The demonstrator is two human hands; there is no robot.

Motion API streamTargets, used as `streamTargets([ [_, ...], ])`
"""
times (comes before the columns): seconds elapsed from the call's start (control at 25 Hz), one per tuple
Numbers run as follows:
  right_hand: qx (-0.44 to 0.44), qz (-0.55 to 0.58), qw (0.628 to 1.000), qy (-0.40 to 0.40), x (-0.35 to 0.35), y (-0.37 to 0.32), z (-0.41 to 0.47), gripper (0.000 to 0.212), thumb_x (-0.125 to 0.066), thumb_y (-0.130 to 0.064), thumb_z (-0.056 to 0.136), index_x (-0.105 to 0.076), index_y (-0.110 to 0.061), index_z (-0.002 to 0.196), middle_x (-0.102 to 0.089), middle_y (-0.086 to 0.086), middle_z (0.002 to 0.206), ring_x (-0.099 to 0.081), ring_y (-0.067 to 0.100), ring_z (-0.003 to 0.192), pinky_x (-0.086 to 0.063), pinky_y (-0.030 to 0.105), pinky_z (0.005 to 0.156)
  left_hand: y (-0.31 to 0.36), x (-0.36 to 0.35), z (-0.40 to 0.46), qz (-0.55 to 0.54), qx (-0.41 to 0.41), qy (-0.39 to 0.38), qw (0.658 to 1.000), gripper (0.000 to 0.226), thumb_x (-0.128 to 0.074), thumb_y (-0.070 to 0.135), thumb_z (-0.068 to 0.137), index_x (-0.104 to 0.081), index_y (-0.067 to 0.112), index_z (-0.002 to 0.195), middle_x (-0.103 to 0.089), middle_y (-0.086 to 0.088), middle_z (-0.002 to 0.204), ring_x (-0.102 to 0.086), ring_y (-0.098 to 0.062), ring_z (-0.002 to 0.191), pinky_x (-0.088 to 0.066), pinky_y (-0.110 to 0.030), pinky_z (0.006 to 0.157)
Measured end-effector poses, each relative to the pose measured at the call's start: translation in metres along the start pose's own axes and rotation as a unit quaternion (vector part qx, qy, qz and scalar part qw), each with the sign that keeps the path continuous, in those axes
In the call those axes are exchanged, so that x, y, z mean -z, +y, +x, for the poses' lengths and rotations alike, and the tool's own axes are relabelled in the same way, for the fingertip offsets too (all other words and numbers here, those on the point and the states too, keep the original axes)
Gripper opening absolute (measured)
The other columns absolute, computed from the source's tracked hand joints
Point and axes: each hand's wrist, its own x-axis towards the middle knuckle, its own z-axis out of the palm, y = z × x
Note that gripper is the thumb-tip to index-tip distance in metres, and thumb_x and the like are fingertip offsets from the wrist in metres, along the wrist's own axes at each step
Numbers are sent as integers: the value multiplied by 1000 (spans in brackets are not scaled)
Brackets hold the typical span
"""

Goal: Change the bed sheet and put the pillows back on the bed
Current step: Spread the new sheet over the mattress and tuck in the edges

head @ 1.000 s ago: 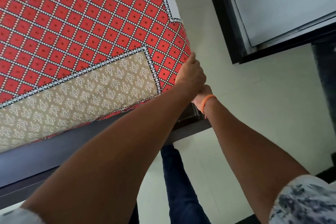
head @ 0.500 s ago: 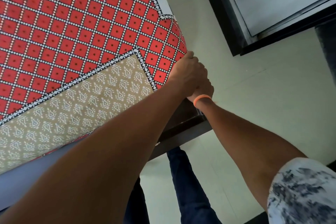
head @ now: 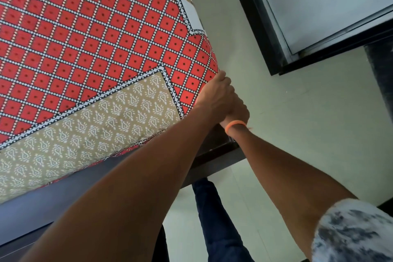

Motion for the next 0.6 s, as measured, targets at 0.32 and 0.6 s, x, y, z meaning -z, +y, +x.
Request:
streamTargets([
  [0.32,11,-9,1000,22,-12,17,-4,37,-54,-51,92,-60,-23,116,-69,3,108,-68,27,94,-50,37,73,5,-14,5,-5,-6,27,1000,38,-54,44,94,-58,18,121,-63,-3,116,-54,-25,114,-35,-41,107],
  [0.6,-16,216,963,-160,36,46,-41,77,-87,-15,67,-47,-11,133,-52,12,129,-56,27,115,-48,31,93,-6,-11,-38,-302,60,263,914,38,-56,14,88,-64,2,122,-61,-18,127,-52,-33,124,-28,-48,117],
])
